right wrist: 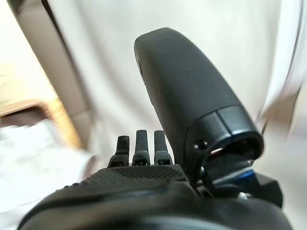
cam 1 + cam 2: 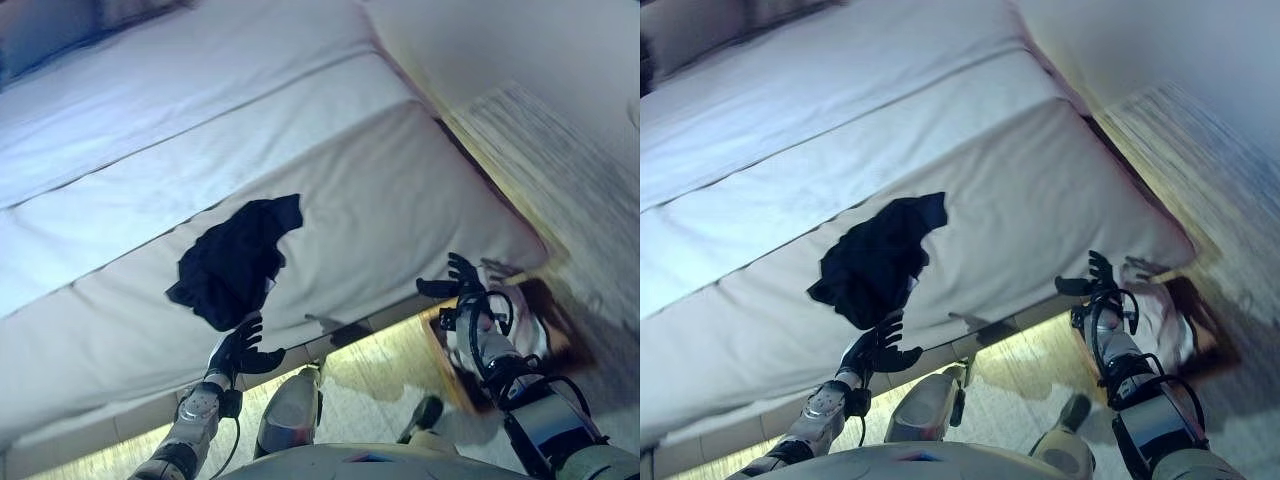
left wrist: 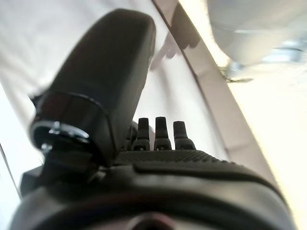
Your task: Pick up the clothes from the bed and place them into the basket
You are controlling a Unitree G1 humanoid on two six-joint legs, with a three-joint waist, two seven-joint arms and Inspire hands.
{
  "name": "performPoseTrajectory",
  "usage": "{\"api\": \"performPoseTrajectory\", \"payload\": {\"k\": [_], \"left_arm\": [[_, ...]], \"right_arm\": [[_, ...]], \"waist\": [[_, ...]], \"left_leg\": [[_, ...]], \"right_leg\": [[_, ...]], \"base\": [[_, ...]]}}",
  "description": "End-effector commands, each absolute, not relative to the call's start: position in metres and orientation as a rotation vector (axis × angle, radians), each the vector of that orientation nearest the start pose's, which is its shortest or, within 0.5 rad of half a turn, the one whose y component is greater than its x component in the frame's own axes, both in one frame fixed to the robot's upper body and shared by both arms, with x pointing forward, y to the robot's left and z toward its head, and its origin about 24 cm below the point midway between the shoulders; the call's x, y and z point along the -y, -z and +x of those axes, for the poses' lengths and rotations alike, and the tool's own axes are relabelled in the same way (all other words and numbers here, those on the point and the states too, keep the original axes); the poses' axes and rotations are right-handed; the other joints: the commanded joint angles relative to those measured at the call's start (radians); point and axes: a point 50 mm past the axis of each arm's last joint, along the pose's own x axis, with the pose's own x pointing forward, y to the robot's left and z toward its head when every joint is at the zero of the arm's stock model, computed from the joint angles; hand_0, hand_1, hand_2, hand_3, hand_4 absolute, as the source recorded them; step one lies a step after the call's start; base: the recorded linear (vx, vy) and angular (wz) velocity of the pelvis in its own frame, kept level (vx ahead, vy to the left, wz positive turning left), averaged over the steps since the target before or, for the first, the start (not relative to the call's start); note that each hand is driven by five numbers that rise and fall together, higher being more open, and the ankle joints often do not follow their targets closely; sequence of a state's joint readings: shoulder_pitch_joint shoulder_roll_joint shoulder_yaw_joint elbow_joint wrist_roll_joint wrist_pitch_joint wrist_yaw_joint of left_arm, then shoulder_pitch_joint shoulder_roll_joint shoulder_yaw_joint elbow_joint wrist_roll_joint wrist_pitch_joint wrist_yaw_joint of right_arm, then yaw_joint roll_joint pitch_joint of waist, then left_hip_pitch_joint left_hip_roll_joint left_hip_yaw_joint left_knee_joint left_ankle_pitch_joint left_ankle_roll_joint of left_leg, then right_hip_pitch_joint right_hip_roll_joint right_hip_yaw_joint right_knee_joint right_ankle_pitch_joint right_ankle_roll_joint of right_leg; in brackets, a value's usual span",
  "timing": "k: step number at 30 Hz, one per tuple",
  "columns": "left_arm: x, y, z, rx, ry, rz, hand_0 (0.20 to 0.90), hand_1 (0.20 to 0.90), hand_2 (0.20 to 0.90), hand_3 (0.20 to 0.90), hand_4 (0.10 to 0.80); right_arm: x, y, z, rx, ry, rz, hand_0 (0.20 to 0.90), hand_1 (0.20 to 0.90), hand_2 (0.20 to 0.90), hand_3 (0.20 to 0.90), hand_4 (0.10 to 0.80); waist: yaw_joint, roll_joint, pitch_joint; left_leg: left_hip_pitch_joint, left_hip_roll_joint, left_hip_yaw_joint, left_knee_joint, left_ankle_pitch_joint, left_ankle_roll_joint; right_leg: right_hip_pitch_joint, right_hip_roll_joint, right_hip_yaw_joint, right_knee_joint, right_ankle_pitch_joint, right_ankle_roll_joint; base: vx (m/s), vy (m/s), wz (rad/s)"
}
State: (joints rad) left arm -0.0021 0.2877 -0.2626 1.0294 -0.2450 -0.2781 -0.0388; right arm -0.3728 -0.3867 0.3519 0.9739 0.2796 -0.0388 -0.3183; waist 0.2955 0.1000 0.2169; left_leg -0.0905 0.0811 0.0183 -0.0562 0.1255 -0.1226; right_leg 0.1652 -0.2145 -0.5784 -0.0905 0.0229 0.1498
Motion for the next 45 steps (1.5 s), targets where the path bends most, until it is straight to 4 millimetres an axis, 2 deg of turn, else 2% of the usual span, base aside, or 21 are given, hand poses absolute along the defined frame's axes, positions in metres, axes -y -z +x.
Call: {"api": "performPoseTrajectory", "payload": {"k": [1,4,8,13,18,23,29,33,39,45], "left_arm": [[-0.245,0.134,0.127,-0.843,-0.004,0.249,0.900,0.900,0.900,0.900,0.800],[-0.254,0.135,0.118,-0.863,-0.042,0.245,0.900,0.900,0.900,0.900,0.800],[-0.271,0.133,0.110,-0.894,-0.108,0.249,0.900,0.900,0.900,0.900,0.800],[-0.286,0.131,0.100,-0.916,-0.178,0.248,0.900,0.900,0.900,0.900,0.800],[-0.298,0.128,0.094,-0.927,-0.205,0.263,0.900,0.900,0.900,0.900,0.800],[-0.306,0.119,0.111,-0.872,-0.202,0.266,0.900,0.900,0.900,0.900,0.800],[-0.305,0.111,0.129,-0.806,-0.194,0.251,0.900,0.900,0.900,0.900,0.800],[-0.302,0.103,0.146,-0.731,-0.178,0.210,0.900,0.900,0.900,0.900,0.800],[-0.291,0.092,0.162,-0.625,-0.125,0.170,0.900,0.900,0.900,0.900,0.800],[-0.289,0.076,0.176,-0.516,-0.126,0.100,0.900,0.900,0.900,0.900,0.800]], "right_arm": [[0.225,0.030,0.298,-0.426,0.075,-0.516,0.900,0.900,0.900,0.900,0.800],[0.226,0.031,0.298,-0.440,0.004,-0.631,0.900,0.900,0.900,0.900,0.800],[0.227,0.025,0.308,-0.428,-0.071,-0.801,0.900,0.900,0.900,0.900,0.800],[0.226,0.005,0.326,-0.353,-0.081,-0.896,0.900,0.900,0.900,0.900,0.800],[0.214,-0.023,0.347,-0.189,-0.108,-1.017,0.900,0.900,0.900,0.900,0.800],[0.199,-0.058,0.367,-0.010,-0.125,-1.132,0.900,0.900,0.900,0.900,0.800],[0.194,-0.079,0.381,0.042,-0.070,-1.205,0.900,0.900,0.900,0.900,0.800],[0.196,-0.096,0.391,0.020,-0.030,-1.286,0.900,0.900,0.900,0.900,0.800],[0.233,-0.120,0.399,-0.135,0.255,-1.354,0.900,0.900,0.900,0.900,0.800],[0.276,-0.146,0.395,-0.356,0.461,-1.370,0.900,0.900,0.900,0.900,0.800]], "waist": [[0.069,-0.048,-0.075],[0.099,-0.065,-0.105],[0.151,-0.104,-0.135],[0.184,-0.136,-0.116],[0.201,-0.157,-0.076],[0.233,-0.170,-0.006],[0.269,-0.171,0.050],[0.295,-0.151,0.096],[0.329,-0.073,0.171],[0.331,0.024,0.261]], "left_leg": [[-0.005,-0.027,0.003,0.003,0.007,0.000],[0.017,-0.048,-0.025,-0.010,-0.001,0.020],[0.040,-0.089,-0.075,-0.012,-0.020,0.062],[0.035,-0.124,-0.118,0.003,-0.043,0.100],[-0.006,-0.154,-0.161,0.040,-0.060,0.131],[-0.095,-0.189,-0.213,0.095,-0.067,0.157],[-0.153,-0.211,-0.254,0.145,-0.077,0.167],[-0.211,-0.228,-0.275,0.192,-0.079,0.167],[-0.301,-0.261,-0.291,0.290,-0.093,0.176],[-0.424,-0.300,-0.276,0.405,-0.098,0.203]], "right_leg": [[0.016,0.057,-0.040,0.151,-0.114,-0.090],[0.045,0.057,-0.044,0.159,-0.131,-0.088],[0.075,0.038,-0.046,0.199,-0.140,-0.066],[0.055,-0.011,-0.024,0.276,-0.088,-0.036],[0.013,-0.055,0.030,0.355,-0.023,-0.009],[-0.037,-0.085,0.080,0.428,0.033,0.010],[-0.058,-0.093,0.094,0.467,0.044,0.012],[-0.088,-0.093,0.100,0.502,0.016,0.003],[-0.197,-0.128,0.093,0.639,-0.043,-0.009],[-0.386,-0.174,0.142,0.842,-0.116,-0.017]], "base": [[0.406,0.164,0.39],[0.322,0.133,0.38],[0.358,0.149,0.54],[0.253,0.137,0.41],[0.141,0.079,0.33],[0.014,0.015,0.35],[0.046,-0.020,0.41],[0.042,0.019,0.37],[0.023,0.010,0.29],[-0.075,0.046,0.20]]}}
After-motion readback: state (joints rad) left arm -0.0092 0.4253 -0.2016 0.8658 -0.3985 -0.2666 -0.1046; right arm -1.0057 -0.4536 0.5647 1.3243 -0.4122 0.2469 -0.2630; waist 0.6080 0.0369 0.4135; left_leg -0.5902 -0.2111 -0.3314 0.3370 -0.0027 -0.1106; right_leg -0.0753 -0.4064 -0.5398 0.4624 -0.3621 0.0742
